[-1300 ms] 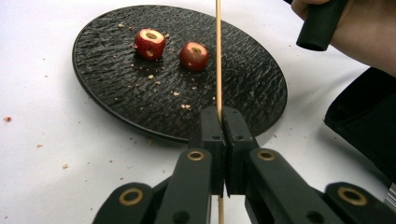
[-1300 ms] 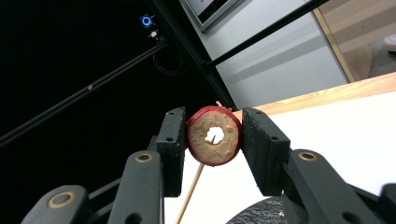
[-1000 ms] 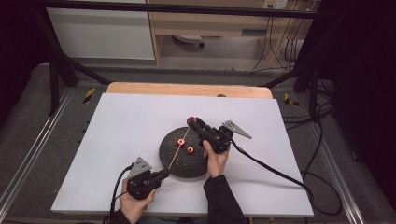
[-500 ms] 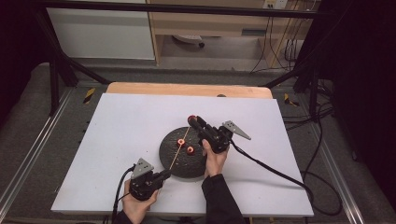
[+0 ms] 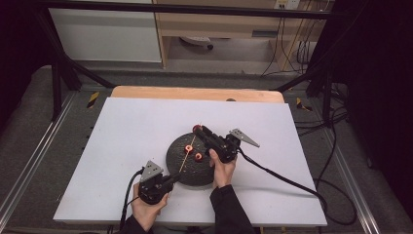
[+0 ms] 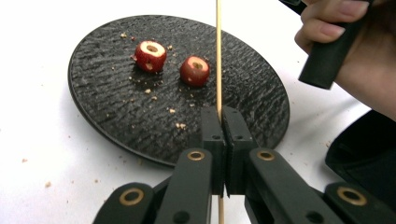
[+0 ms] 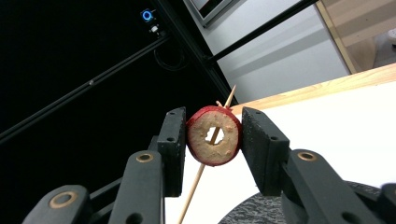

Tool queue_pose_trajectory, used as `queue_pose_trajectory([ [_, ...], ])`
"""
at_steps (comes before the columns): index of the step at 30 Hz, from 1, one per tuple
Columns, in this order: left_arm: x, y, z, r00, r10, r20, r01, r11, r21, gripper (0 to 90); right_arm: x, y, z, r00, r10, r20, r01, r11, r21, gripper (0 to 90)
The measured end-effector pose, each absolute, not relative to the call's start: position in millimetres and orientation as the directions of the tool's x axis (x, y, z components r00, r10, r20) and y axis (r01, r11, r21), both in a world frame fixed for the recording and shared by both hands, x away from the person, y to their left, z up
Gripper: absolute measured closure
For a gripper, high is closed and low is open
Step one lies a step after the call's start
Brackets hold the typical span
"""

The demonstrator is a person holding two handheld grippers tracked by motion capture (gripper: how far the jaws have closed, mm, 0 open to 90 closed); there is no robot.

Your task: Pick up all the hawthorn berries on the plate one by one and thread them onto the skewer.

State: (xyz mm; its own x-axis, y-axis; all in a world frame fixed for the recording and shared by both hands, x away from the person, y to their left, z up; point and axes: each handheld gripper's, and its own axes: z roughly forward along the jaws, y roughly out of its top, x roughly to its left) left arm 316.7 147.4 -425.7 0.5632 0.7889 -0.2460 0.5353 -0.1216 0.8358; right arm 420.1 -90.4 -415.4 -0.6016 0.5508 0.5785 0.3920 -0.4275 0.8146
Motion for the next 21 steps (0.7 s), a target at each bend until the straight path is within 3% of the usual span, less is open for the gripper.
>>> queue_pose_trajectory([
  [21, 333.8, 143.4, -416.8, 0.602, 0.777, -0.183, 0.492, -0.181, 0.851, 88.6, 406.7, -89.0, -416.1, -0.618, 0.536, 0.575, 0.438, -0.373, 0.818, 62.0],
])
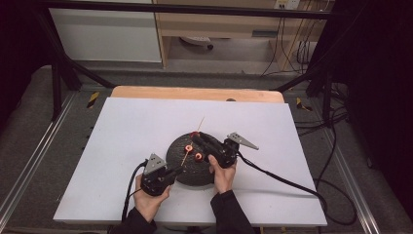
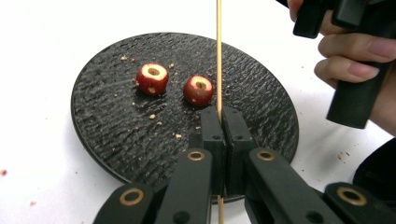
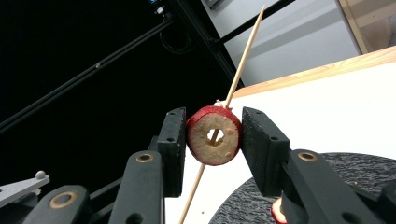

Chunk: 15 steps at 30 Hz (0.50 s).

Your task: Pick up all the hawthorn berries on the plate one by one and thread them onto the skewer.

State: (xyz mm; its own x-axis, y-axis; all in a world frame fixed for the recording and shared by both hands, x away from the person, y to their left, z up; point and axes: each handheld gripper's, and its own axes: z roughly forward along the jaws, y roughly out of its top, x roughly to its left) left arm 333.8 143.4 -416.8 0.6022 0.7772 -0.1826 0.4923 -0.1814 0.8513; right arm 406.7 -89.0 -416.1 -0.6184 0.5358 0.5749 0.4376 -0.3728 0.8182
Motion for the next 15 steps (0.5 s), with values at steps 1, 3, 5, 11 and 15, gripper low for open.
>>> queue_pose_trajectory([
  [1, 335.5, 142.7, -416.5, 0.607, 0.775, -0.177, 0.488, -0.188, 0.852, 88.6, 405.9, -89.5, -414.8, -0.616, 0.533, 0.580, 0.445, -0.372, 0.815, 62.0],
  [3, 336.4, 142.2, -416.3, 0.610, 0.772, -0.179, 0.487, -0.187, 0.853, 88.6, 405.5, -90.2, -414.4, -0.618, 0.533, 0.578, 0.445, -0.368, 0.816, 61.9],
  [5, 338.2, 140.8, -414.7, 0.613, 0.770, -0.178, 0.484, -0.188, 0.855, 88.6, 404.2, -90.0, -414.8, -0.620, 0.523, 0.584, 0.465, -0.355, 0.811, 61.9],
  [11, 344.7, 136.6, -405.8, 0.612, 0.773, -0.168, 0.472, -0.187, 0.861, 88.6, 400.5, -87.3, -419.2, -0.628, 0.511, 0.587, 0.486, -0.333, 0.808, 61.9],
  [15, 347.7, 134.0, -404.7, 0.615, 0.769, -0.174, 0.476, -0.186, 0.859, 88.6, 396.3, -87.0, -420.0, -0.631, 0.519, 0.577, 0.480, -0.323, 0.816, 61.9],
])
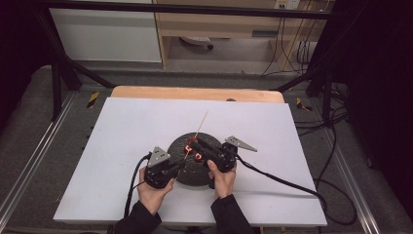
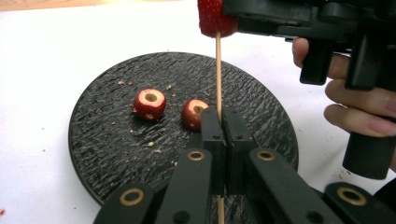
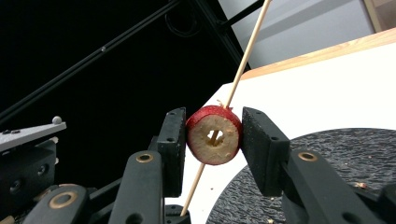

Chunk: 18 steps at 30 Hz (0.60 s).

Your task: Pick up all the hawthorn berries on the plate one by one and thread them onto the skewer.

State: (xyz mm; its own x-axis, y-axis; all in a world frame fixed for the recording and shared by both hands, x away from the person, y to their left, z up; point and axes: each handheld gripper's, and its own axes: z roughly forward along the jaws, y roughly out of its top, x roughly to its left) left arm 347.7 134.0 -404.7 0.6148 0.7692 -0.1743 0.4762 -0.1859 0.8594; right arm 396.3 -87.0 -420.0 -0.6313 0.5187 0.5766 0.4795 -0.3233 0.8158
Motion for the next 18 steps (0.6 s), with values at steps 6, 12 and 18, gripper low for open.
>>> queue_pose_trajectory([
  [6, 351.2, 131.4, -402.3, 0.622, 0.766, -0.165, 0.468, -0.194, 0.862, 88.6, 393.2, -87.2, -423.0, -0.627, 0.507, 0.591, 0.507, -0.310, 0.804, 61.9],
  [12, 355.0, 131.4, -401.6, 0.632, 0.757, -0.164, 0.471, -0.207, 0.858, 88.6, 390.0, -85.3, -426.1, -0.623, 0.504, 0.599, 0.528, -0.294, 0.797, 61.8],
  [18, 355.0, 134.5, -406.0, 0.639, 0.752, -0.160, 0.472, -0.220, 0.854, 88.6, 390.8, -85.0, -428.0, -0.626, 0.514, 0.586, 0.537, -0.261, 0.802, 60.0],
])
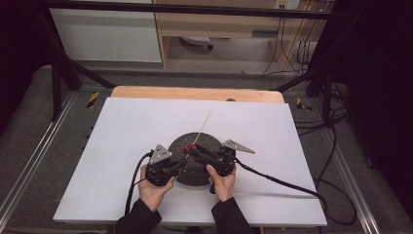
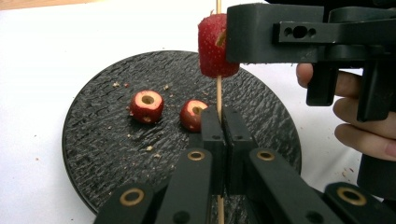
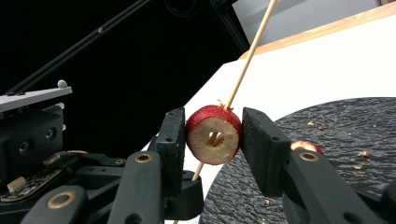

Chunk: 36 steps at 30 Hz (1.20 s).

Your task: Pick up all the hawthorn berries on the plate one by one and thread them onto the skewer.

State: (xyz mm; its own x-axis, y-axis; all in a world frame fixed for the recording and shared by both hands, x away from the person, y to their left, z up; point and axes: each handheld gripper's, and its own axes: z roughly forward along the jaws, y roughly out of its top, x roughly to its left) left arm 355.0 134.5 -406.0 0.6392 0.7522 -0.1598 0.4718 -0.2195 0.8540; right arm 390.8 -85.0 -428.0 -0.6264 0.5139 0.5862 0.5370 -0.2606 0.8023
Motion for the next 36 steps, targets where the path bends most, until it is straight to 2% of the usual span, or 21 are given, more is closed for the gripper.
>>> queue_pose_trajectory([
  [2, 354.0, 136.2, -406.8, 0.645, 0.747, -0.160, 0.473, -0.226, 0.852, 88.6, 390.8, -85.4, -427.1, -0.628, 0.520, 0.580, 0.531, -0.258, 0.807, 56.9],
  [3, 353.3, 137.3, -407.3, 0.646, 0.746, -0.164, 0.475, -0.225, 0.851, 88.6, 390.9, -87.6, -423.8, -0.635, 0.535, 0.557, 0.517, -0.241, 0.821, 50.3],
  [8, 349.5, 149.8, -410.1, 0.653, 0.740, -0.161, 0.482, -0.242, 0.842, 88.7, 392.6, -96.1, -412.8, -0.649, 0.580, 0.493, 0.494, -0.172, 0.853, 34.6],
  [11, 346.9, 156.5, -410.4, 0.654, 0.741, -0.153, 0.481, -0.252, 0.839, 88.6, 396.2, -100.8, -408.5, -0.654, 0.596, 0.467, 0.504, -0.117, 0.856, 21.9],
  [12, 346.9, 156.5, -410.4, 0.654, 0.741, -0.153, 0.481, -0.252, 0.839, 88.6, 396.2, -100.8, -408.5, -0.654, 0.596, 0.467, 0.504, -0.117, 0.856, 21.9],
  [13, 345.2, 161.8, -410.6, 0.650, 0.744, -0.156, 0.487, -0.249, 0.837, 88.6, 398.8, -103.7, -407.1, -0.659, 0.603, 0.449, 0.517, -0.070, 0.853, 14.9],
  [15, 343.3, 166.9, -411.3, 0.645, 0.749, -0.155, 0.488, -0.247, 0.837, 88.6, 401.0, -105.8, -407.1, -0.667, 0.612, 0.426, 0.525, -0.021, 0.851, 10.3],
  [20, 339.3, 177.4, -414.5, 0.645, 0.751, -0.146, 0.494, -0.263, 0.829, 88.6, 402.9, -108.5, -407.8, -0.682, 0.628, 0.375, 0.525, 0.064, 0.849, 6.3],
  [21, 338.3, 180.4, -415.4, 0.642, 0.752, -0.146, 0.496, -0.263, 0.828, 88.6, 403.8, -109.8, -408.5, -0.687, 0.638, 0.348, 0.530, 0.111, 0.841, 5.6],
  [29, 328.9, 209.2, -421.8, 0.631, 0.765, -0.131, 0.505, -0.277, 0.817, 88.5, 407.6, -114.0, -408.6, -0.699, 0.659, 0.278, 0.539, 0.230, 0.810, 5.4],
  [36, 326.7, 226.2, -424.1, 0.638, 0.757, -0.140, 0.515, -0.285, 0.808, 88.6, 414.5, -110.1, -405.6, -0.721, 0.660, 0.211, 0.558, 0.374, 0.741, 6.2],
])
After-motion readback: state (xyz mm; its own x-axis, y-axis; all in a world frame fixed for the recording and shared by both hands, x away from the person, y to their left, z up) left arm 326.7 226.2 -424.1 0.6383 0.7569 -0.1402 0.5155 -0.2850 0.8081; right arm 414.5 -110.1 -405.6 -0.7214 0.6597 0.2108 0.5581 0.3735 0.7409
